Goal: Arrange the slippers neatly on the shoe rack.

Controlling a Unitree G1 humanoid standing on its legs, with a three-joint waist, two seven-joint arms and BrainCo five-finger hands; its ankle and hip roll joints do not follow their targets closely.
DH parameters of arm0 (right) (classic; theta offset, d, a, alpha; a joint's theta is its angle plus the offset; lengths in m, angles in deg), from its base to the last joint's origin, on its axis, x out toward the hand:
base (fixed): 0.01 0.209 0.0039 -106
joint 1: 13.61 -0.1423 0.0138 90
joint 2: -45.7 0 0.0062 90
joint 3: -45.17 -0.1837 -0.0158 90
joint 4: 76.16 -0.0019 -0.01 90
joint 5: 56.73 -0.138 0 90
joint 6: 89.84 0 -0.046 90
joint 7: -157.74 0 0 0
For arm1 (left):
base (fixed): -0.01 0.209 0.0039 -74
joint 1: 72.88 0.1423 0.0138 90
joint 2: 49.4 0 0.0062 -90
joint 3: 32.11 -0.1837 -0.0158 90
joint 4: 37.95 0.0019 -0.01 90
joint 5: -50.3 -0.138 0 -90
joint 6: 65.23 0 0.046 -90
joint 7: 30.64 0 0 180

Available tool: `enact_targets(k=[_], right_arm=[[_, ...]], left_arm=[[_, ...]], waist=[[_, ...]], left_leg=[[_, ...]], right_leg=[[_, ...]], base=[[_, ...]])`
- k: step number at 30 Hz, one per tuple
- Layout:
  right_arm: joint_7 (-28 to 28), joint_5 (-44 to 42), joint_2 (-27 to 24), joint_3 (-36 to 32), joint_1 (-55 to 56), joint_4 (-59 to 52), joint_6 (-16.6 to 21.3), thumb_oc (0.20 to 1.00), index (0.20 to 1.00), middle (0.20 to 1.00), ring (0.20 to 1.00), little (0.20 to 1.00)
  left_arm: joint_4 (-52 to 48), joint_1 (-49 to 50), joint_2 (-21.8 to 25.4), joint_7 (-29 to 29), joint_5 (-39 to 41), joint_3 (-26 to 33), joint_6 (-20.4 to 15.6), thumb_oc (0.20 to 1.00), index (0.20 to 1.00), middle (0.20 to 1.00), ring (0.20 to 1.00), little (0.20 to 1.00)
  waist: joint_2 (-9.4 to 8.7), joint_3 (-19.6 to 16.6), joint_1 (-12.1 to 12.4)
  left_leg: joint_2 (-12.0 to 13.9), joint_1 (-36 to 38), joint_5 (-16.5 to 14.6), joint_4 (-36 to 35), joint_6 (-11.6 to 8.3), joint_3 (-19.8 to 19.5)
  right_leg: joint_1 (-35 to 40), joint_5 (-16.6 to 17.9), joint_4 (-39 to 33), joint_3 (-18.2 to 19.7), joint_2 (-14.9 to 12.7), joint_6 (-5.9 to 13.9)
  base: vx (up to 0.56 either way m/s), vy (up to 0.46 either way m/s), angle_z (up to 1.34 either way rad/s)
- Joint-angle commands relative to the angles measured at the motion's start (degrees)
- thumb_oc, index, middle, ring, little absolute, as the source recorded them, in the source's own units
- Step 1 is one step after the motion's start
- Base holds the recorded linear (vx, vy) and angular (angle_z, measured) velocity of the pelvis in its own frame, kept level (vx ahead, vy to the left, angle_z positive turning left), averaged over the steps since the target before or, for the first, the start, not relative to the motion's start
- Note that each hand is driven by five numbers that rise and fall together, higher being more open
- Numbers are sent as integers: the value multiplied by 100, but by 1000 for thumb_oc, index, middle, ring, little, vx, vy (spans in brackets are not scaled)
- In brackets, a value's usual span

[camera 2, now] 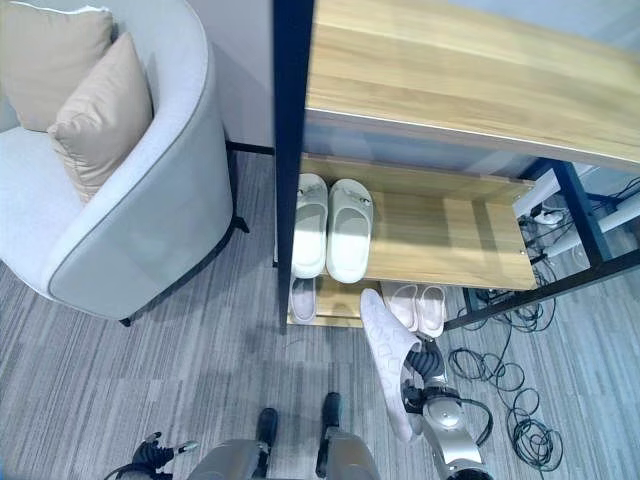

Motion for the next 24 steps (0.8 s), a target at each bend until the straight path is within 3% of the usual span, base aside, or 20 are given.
enact_targets(k=[1,5,9,11,12,19,24], right_arm=[[-210,-228,-351,-64,40,-589,355,200,200,200,200,200],[-311,-238,-444,2,-177,-613,406,200,200,200,200,200],[-496,-69,-551,143,-459,-587,438,200,200,200,200,200],[-589,-6,-603,171,-680,-613,416,200,200,200,200,200],[-708,58,-605,177,-795,-619,393,200,200,200,200,200],[-1012,28,-907,301,-1753,-926,351,200,200,200,200,200],[-1167,-218,-971,471,-2630,-1232,307,200,200,200,200,200]], left_arm=[[-191,-291,253,-144,134,96,-167,1000,1000,1000,1000,1000],[-540,-330,359,-228,302,49,-262,1000,1000,1000,1000,1000],[-859,-292,466,-294,517,69,-327,1000,1000,1000,1000,1000],[-894,-337,503,-299,675,106,-334,1000,1000,1000,1000,1000],[-970,-295,499,-339,774,140,-350,1000,1000,1000,1000,1000],[-1338,-333,575,-447,1262,146,-456,1000,1000,1000,1000,1000],[-1768,-560,714,-716,1902,326,-574,1000,1000,1000,1000,1000]], waist=[[-66,110,-24],[-23,223,35],[47,440,155],[131,491,194],[209,551,266],[447,639,391],[603,556,496]], left_leg=[[550,-498,-342,342,-528,-580],[555,-925,-385,697,-583,-720],[589,-1492,-627,1509,-603,-867],[564,-1954,-829,2064,-561,-949],[567,-2189,-1170,2566,-510,-966],[288,-3871,-1751,4498,-436,-879],[-42,-5407,-2365,6386,-317,-816]], right_leg=[[-464,-608,997,-104,-188,243],[-826,-779,1392,-179,-191,172],[-1285,-1139,2206,-267,-214,74],[-1762,-1483,2903,-274,-254,-22],[-2013,-1860,3455,-236,-264,-77],[-3708,-2794,5465,-88,-533,-392],[-5293,-3563,7464,287,-730,-677]], base=[[-124,-57,21],[-91,-57,13],[-68,-57,15],[-44,-53,19],[17,-37,22],[-45,-14,12],[38,21,12]])
